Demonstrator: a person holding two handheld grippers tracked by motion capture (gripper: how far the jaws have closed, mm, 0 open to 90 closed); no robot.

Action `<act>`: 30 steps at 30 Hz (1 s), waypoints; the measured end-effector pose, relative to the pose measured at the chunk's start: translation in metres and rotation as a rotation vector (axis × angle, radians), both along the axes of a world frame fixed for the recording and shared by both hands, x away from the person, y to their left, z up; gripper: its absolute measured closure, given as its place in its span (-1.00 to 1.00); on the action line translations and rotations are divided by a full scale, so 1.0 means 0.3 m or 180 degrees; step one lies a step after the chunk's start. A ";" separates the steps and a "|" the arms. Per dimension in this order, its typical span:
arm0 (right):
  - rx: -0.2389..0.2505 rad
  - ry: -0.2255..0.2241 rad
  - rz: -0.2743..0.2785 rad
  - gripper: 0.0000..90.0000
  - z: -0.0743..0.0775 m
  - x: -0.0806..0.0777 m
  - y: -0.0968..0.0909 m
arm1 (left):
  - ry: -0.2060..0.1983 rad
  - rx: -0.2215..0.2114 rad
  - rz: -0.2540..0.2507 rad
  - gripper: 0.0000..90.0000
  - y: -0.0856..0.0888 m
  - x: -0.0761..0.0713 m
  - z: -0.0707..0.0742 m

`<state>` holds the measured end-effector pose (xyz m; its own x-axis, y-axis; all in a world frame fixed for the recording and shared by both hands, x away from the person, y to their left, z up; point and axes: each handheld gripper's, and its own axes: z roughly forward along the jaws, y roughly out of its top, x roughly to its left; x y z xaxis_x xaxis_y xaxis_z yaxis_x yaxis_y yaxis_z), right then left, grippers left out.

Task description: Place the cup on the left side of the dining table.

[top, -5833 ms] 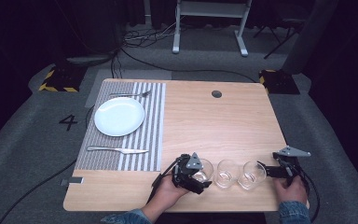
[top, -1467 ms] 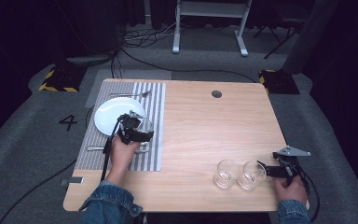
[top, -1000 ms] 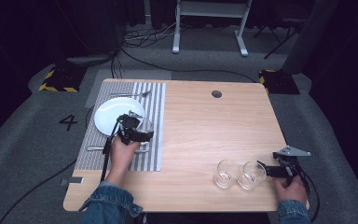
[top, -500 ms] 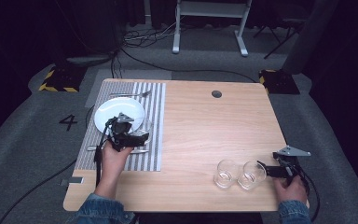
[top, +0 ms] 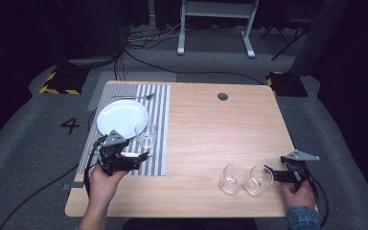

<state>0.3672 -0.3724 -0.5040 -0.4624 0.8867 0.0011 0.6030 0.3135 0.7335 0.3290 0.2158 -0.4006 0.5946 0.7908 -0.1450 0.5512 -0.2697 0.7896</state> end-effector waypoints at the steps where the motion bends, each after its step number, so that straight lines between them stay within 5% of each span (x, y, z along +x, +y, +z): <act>1: -0.0001 0.0001 -0.0001 -0.68 0.000 0.000 0.000 | -0.0039 -0.0006 0.0010 -0.69 0.014 -0.034 0.003; 6: -0.0002 -0.0001 0.0009 -0.68 0.000 0.001 0.000 | -0.0083 0.0025 0.0047 -0.68 0.040 -0.087 0.004; 11: -0.0001 0.0000 0.0011 -0.68 0.000 0.001 0.000 | -0.0046 0.0194 -0.0002 -0.67 0.058 -0.129 0.000; 22: -0.0008 -0.0010 0.0028 -0.68 0.000 0.002 0.001 | 0.0240 0.0284 0.0132 -0.68 0.125 -0.167 -0.052; 30: -0.0007 -0.0009 0.0041 -0.68 0.000 0.002 0.001 | 0.0425 0.0547 0.0345 -0.69 0.178 -0.155 -0.142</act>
